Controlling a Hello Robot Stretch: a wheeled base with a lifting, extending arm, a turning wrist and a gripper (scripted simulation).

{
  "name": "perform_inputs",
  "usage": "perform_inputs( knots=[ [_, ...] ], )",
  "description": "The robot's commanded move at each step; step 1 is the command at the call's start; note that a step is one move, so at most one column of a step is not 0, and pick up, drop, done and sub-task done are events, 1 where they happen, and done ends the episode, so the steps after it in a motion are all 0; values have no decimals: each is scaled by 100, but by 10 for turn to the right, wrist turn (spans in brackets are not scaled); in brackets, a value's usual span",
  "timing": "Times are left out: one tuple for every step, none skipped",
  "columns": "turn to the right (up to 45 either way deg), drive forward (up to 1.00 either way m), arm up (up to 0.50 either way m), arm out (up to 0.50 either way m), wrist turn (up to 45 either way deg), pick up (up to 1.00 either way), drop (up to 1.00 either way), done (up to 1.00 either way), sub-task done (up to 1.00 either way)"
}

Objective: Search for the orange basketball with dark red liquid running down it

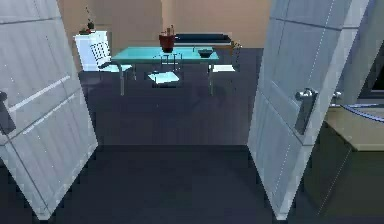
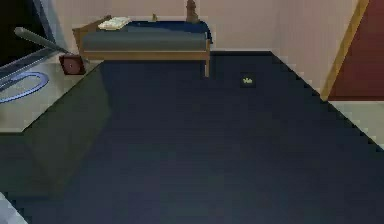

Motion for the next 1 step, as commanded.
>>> perform_inputs(
  knots=[
    [0,100,0,0,0,0,0,0,0]
  ],
)
